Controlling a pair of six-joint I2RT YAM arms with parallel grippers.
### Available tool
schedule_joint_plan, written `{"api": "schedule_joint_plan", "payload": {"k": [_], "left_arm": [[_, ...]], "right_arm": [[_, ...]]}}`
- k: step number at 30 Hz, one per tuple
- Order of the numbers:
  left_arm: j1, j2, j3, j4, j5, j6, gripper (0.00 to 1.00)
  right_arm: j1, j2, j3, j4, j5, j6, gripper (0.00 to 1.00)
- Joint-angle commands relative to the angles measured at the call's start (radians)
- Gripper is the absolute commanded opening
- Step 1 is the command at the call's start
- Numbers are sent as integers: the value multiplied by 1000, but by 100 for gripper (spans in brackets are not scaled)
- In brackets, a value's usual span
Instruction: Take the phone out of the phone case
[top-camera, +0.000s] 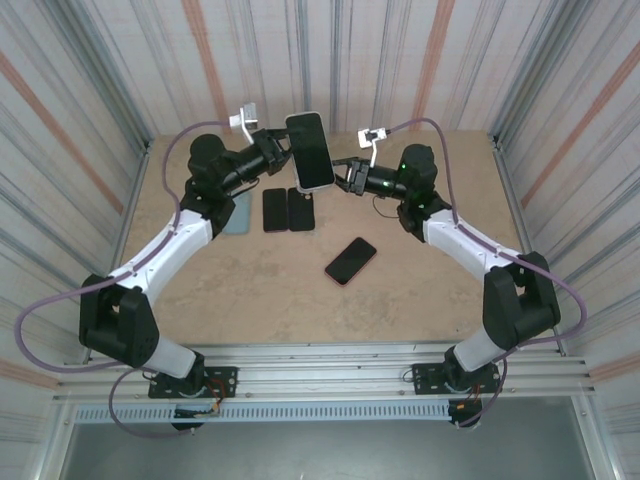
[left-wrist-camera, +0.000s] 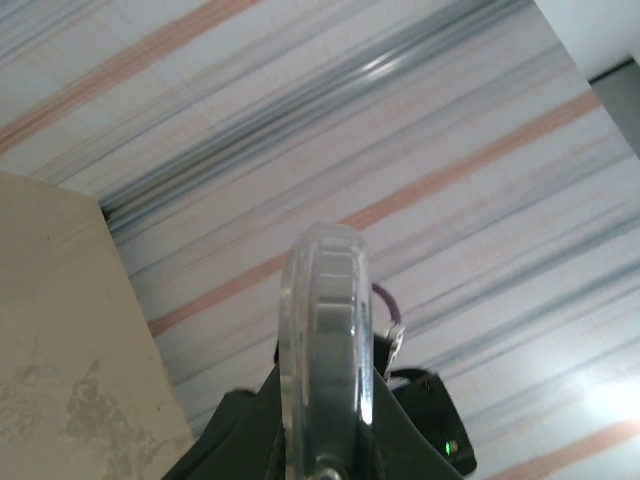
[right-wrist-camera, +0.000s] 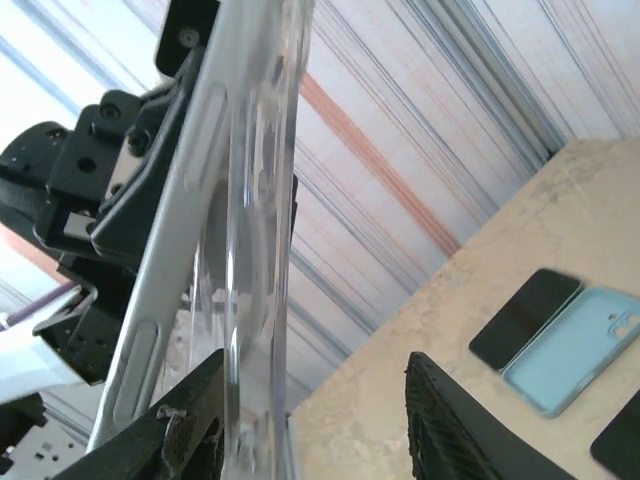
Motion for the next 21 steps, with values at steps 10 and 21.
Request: {"api": "schedule_joint_plan", "payload": {"k": [10,21], "left_arm": [[-58,52,-39,192,-172,-173,0],[-55,51,-76,166,-170,-179,14]], "right_arm": [[79,-40,-134,300,187,378,36],[75,-50,-151,334,230,432,8]]}}
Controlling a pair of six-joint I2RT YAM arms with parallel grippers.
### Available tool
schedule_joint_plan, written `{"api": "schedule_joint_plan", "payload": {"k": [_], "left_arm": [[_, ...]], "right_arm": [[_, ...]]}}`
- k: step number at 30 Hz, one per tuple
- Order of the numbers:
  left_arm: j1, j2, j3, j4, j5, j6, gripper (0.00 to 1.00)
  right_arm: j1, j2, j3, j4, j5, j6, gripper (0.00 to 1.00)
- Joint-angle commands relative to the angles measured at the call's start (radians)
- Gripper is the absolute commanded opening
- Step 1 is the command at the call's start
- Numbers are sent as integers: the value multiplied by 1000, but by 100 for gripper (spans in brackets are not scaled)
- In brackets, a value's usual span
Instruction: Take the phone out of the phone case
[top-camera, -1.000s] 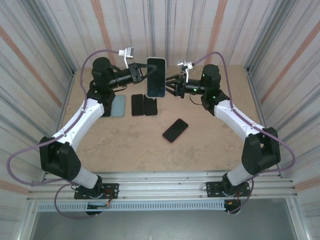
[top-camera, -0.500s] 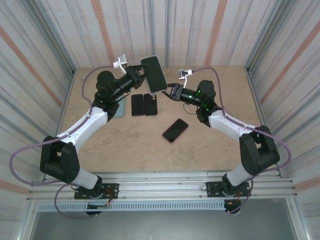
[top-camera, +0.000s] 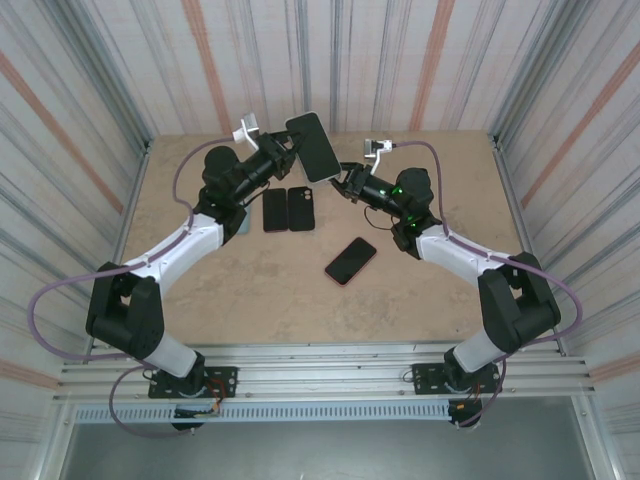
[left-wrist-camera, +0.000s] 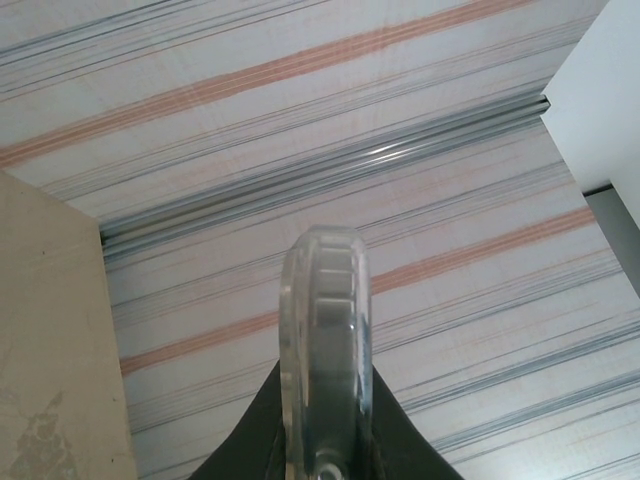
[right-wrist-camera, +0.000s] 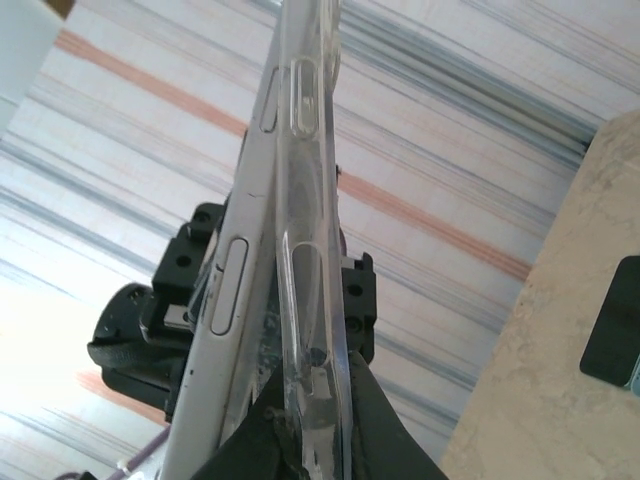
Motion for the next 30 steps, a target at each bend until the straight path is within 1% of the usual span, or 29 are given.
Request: {"api": "schedule_joint_plan", "payload": {"k": [1,5,12,15,16,18,21,25,28,30], "left_arm": [[-14,-3,-4,24,12,-8,18],[-10,-3,3,-8,24,4,29],[3,-6,16,-83,47,17,46],[10,-17,15,-144,49,36,56],[13,-27,12,-179,42,46,60],[16,-53,2,-248,14,76,66],[21,-88,-27,-294,-19,88,69],[18,-120,-68,-296,-17,53,71],[-13,-156,-104,-309,-43,29,71],[-38,-174,-139,-284,-62,-24,71]], "right_arm": [[19,-37,-10,62,3,12,7],[18,-33,-15,77,8,39,3],[16,-9,-18,102,31,106,0],[12,-2,-22,97,49,121,0],[11,-2,-25,93,58,127,0],[6,-1,-31,77,76,135,0],[-2,3,-37,55,107,134,0],[-14,16,-40,33,160,136,0],[-14,24,-36,22,198,134,0],[-16,29,-35,12,225,132,0]]}}
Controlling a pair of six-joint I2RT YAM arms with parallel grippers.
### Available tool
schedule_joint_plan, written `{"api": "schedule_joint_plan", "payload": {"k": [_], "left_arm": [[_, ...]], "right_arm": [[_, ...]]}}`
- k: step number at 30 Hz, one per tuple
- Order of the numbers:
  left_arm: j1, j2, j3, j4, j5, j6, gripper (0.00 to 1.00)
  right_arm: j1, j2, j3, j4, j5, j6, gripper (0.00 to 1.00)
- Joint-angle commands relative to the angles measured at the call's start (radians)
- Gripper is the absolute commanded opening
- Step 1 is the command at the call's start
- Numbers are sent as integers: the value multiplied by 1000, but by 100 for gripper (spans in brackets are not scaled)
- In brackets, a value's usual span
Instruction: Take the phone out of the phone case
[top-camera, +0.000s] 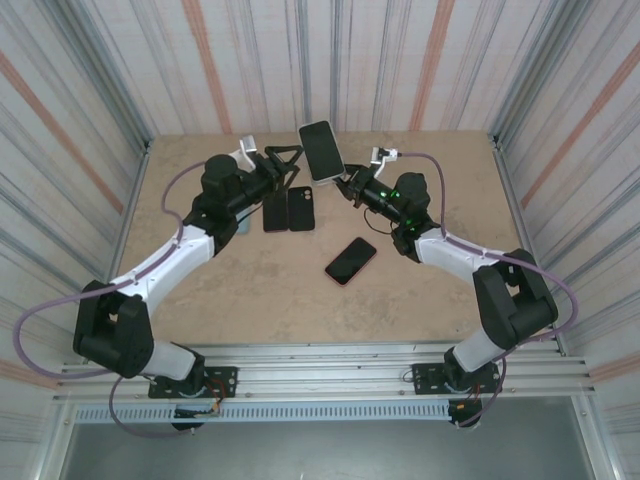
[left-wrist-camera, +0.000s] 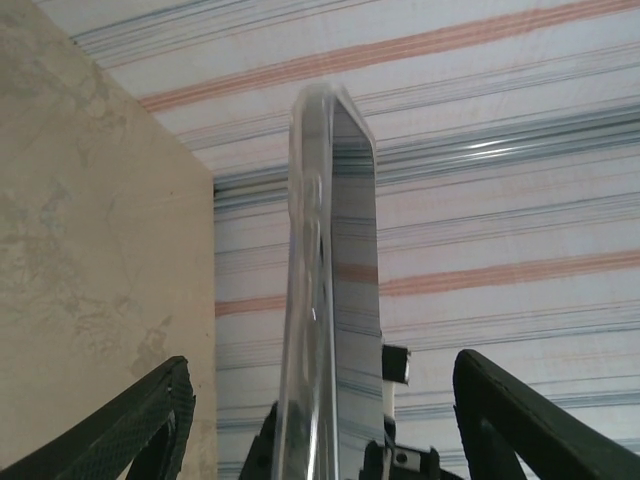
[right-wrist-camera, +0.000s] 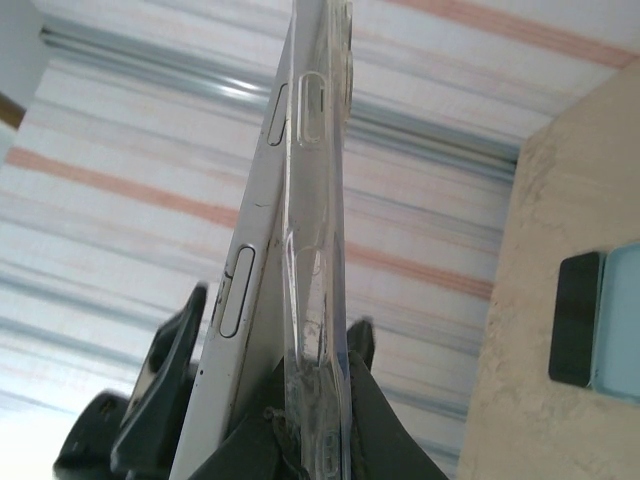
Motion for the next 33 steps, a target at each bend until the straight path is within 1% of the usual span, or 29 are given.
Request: {"api": "schedule_joint_plan", "payload": {"k": [1,6,10,19,24,28,33], "left_arm": [[-43,-58,-58,29,-42,-78,71],[-117,-95,-86,16,-107,-119,69],[-155,-84,-70,49,-114,-159,65],[-176,-23,-21,96,-93,-183,50],[-177,-5,-9,95,-91,-173,50],[-177,-5,-22,82,-93,-167,55],[-193,-7,-49,80,-111,-160,54]], "right_arm": [[-4,3,10,34,75,23,0],[5,9,12,16,116,1,0],[10,24,18,17,116,-13,0],[38,26,35,-3,117,-84,0],[41,15,33,-3,114,-91,0],[38,1,23,-8,125,-95,0],[36,-1,18,-12,125,-106,0]]}}
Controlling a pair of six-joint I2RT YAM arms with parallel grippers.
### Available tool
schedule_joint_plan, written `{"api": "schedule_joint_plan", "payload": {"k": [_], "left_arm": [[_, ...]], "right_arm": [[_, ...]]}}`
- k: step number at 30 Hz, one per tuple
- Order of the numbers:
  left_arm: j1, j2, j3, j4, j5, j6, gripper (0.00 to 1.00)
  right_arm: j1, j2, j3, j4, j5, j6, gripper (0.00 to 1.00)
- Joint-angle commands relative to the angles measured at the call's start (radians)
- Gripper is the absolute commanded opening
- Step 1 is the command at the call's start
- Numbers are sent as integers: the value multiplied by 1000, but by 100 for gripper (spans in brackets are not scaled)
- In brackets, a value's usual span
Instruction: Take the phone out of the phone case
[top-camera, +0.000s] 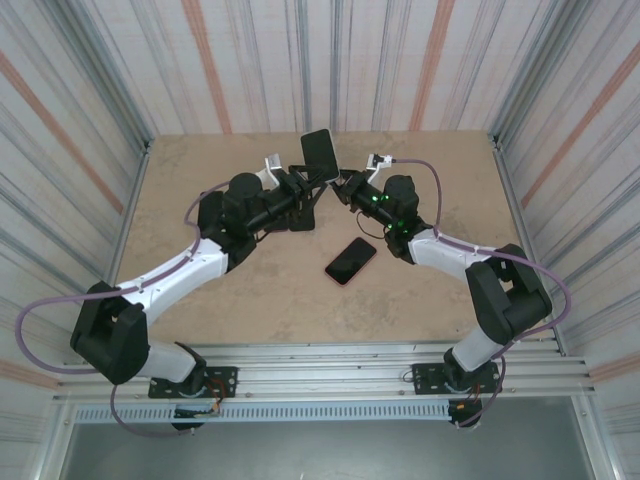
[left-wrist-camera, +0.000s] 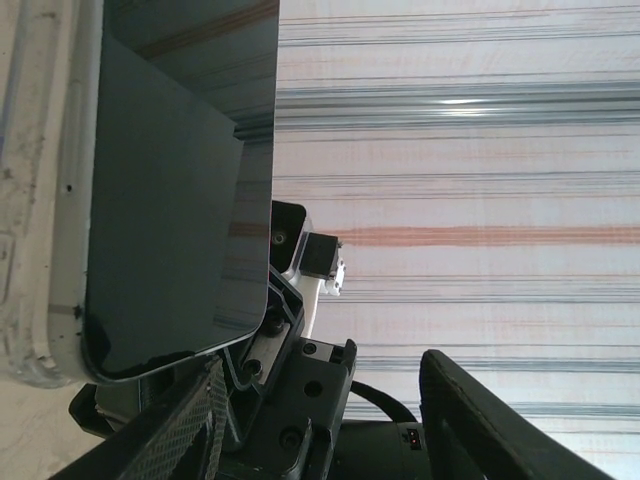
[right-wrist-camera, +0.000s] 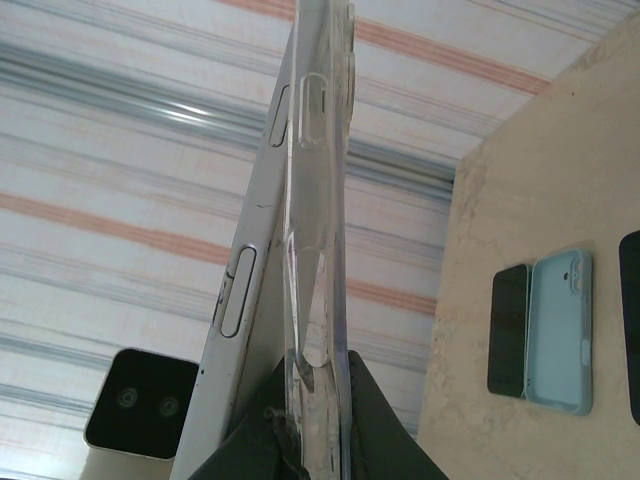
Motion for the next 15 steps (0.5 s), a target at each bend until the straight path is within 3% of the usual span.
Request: {"api": "schedule_joint_plan", "payload": {"k": [1,15], "left_arm": [[-18,4,-11,13,-19,11,53],[-30,1,-51,25,-42,13,49]], "right_arm": [[-1,-38,16,44,21,-44,0],[-5,-41,4,37,22,-55,0]]}}
